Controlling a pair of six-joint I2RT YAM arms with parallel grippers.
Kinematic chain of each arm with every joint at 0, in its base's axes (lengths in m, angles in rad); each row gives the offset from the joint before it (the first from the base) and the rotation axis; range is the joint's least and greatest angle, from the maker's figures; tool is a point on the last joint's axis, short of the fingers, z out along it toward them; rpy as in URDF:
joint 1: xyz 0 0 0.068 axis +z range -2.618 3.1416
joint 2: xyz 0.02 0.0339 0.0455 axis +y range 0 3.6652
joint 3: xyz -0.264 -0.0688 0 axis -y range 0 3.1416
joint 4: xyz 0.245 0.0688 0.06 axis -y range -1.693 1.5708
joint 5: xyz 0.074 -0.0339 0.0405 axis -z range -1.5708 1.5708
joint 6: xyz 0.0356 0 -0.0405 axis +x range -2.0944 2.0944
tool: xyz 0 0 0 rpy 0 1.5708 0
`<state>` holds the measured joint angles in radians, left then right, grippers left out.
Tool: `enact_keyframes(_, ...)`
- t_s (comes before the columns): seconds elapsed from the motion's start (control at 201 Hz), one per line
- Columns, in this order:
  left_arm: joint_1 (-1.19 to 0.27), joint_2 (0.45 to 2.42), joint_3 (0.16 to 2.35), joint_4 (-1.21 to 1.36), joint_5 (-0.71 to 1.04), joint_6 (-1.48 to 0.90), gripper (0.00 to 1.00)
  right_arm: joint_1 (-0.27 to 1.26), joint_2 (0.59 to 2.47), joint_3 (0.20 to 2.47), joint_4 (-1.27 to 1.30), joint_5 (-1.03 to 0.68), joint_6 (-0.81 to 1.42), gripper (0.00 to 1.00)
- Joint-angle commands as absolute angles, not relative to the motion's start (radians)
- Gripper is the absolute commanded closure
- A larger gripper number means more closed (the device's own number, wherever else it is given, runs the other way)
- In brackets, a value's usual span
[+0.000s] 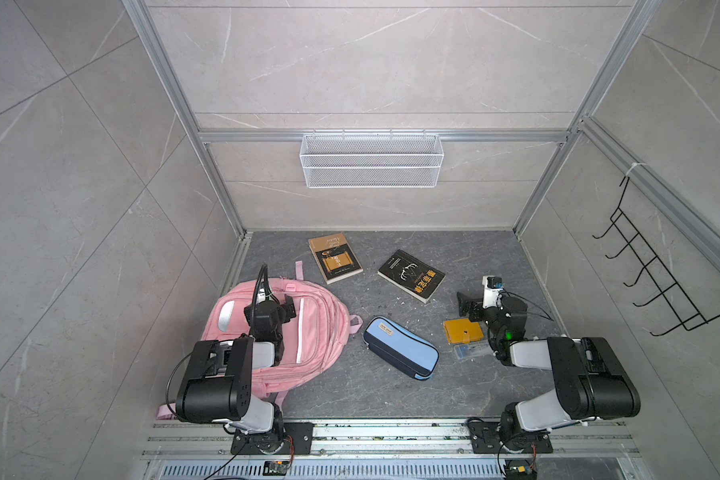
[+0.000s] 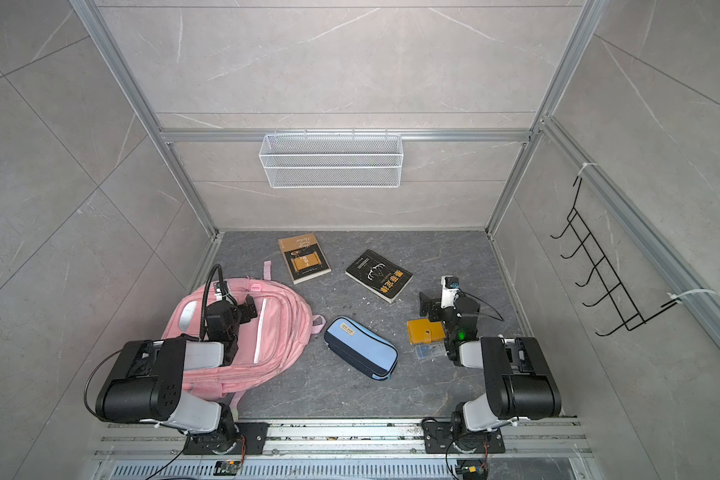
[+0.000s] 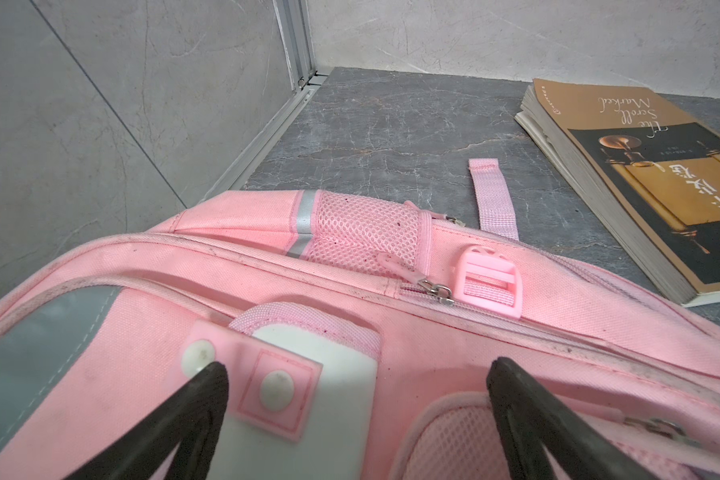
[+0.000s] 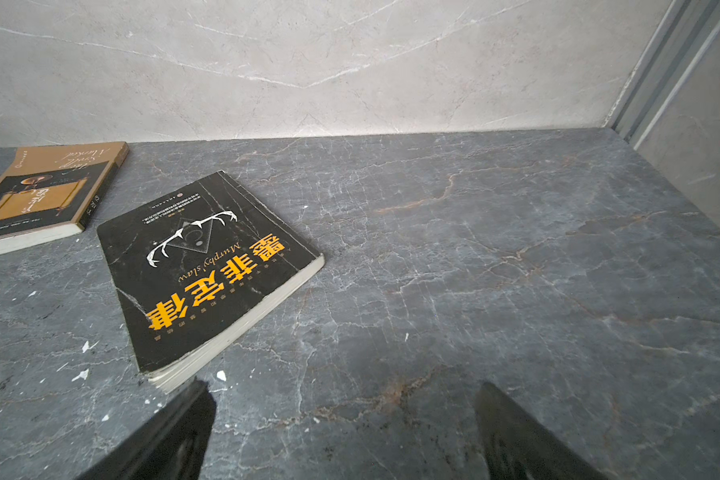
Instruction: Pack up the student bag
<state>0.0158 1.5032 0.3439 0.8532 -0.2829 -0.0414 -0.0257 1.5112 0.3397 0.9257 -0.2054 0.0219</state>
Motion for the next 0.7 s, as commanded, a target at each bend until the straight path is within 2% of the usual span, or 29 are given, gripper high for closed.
enact_keyframes(0.0, 0.015, 1.457, 0.347, 0.833, -0.272, -0.054, 0.0, -0.024, 1.505, 0.342, 0.93, -0.169, 0.035, 0.0)
enact_keyframes(0.07, 0.014, 1.407, 0.353, 0.789, -0.284, -0.051, 0.0, -0.025, 1.429, 0.375, 0.805, -0.104, 0.059, 0.0)
enact_keyframes(0.139, 0.015, 1.308, 0.399, 0.582, -0.313, -0.085, 0.0, -0.023, 1.331, 0.397, 0.689, -0.101, 0.057, 0.0)
enact_keyframes(0.214, 0.014, 1.19, 0.401, 0.459, -0.268, -0.089, 0.0, -0.023, 1.236, 0.434, 0.55, -0.068, 0.099, 0.01)
enact_keyframes(0.344, 0.011, 1.02, 0.558, -0.073, -0.296, -0.315, 0.0, -0.021, 1.119, 0.6, 0.161, 0.055, 0.262, 0.0)
enact_keyframes(0.428, 0.005, 0.973, 0.643, -0.346, -0.212, -0.463, 0.0, -0.021, 1.156, 0.81, -0.234, 0.174, 0.457, 0.0)
enact_keyframes(0.503, 0.0, 0.951, 0.677, -0.471, -0.076, -0.506, 0.0, -0.019, 1.24, 0.977, -0.478, 0.08, 0.512, 0.0)
enact_keyframes(0.538, -0.005, 0.939, 0.685, -0.5, -0.013, -0.512, 0.0, -0.01, 1.284, 1.027, -0.532, 0.001, 0.521, 0.0)
enact_keyframes(0.593, -0.022, 0.92, 0.694, -0.538, 0.049, -0.536, 0.06, 0.029, 1.332, 1.07, -0.571, -0.101, 0.533, 0.0)
enact_keyframes(0.697, -0.05, 0.937, 0.738, -0.62, 0.175, -0.567, 0.01, 0.192, 1.382, 1.146, -0.654, -0.086, 0.585, 0.0)
